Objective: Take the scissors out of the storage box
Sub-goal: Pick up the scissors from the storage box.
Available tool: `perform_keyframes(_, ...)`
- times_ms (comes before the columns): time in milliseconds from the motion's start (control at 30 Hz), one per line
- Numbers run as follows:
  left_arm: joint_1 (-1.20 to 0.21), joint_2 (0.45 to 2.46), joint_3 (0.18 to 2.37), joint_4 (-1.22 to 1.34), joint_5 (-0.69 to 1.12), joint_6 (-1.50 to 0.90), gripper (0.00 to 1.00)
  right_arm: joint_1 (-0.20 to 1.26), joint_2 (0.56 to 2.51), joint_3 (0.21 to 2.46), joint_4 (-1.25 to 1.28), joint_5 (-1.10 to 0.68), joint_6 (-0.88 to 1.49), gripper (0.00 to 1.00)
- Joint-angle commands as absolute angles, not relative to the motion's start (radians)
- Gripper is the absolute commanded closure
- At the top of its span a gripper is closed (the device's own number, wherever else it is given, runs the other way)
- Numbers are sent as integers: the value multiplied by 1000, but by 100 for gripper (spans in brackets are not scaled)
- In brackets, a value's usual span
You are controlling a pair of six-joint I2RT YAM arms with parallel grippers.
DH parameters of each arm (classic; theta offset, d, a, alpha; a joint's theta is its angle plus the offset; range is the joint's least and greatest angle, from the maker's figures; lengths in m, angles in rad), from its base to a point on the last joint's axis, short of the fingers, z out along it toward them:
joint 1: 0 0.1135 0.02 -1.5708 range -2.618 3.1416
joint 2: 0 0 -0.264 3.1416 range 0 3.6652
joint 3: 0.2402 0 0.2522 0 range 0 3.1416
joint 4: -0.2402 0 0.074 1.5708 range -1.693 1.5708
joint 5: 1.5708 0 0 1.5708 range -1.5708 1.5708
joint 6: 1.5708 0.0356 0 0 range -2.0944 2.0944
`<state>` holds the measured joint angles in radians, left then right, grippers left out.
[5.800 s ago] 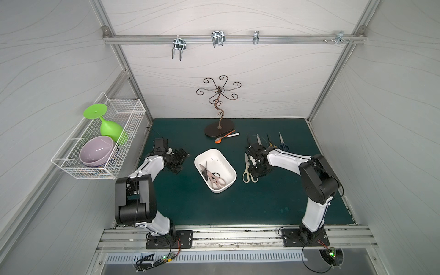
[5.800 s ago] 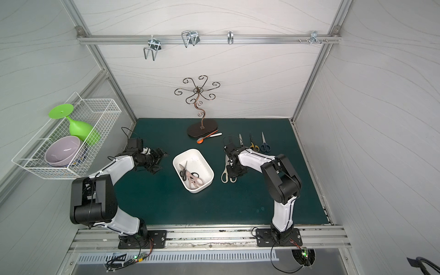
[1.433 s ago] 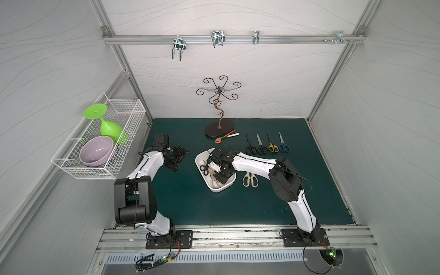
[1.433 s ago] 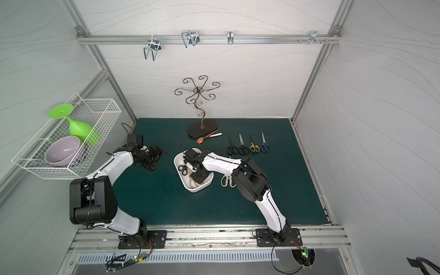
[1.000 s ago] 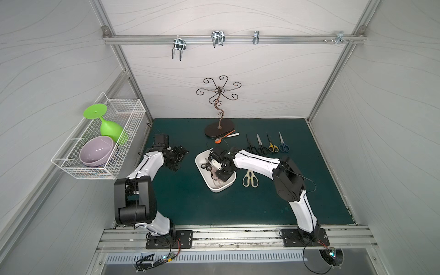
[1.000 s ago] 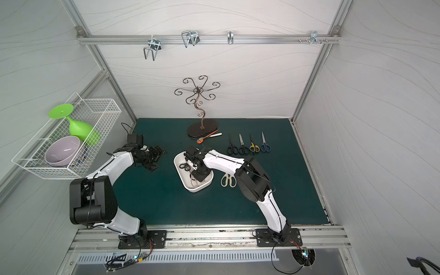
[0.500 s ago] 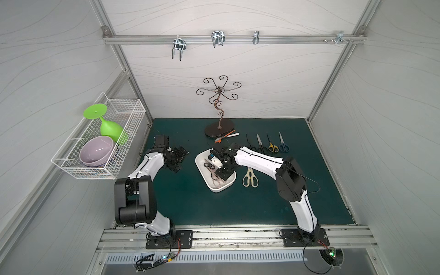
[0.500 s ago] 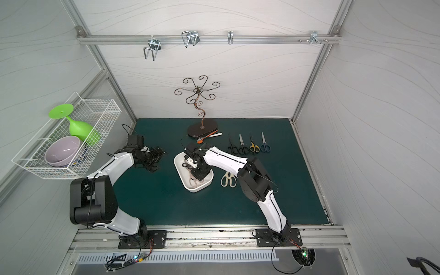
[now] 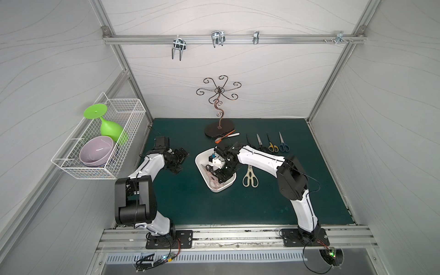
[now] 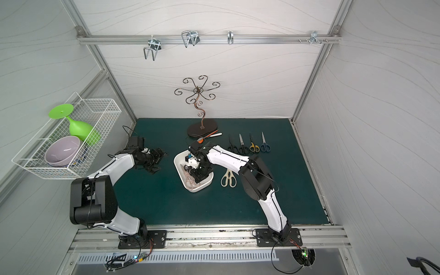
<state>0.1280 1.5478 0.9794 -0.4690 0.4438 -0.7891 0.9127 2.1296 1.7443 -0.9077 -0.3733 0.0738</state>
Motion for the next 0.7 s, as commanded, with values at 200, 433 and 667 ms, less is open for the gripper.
perform_keyframes(200,124,1519,970,-443,451,-783,10,864,2013,1626,-776,-596,152,100)
perform_keyframes(433,124,1519,986,-450,452,-779,10,824,1939,1570,-658,-698,196,100)
perform_keyframes(667,124,1508,1003,-469,437,-765,10,791,1898,1552,-649,-692,200,100)
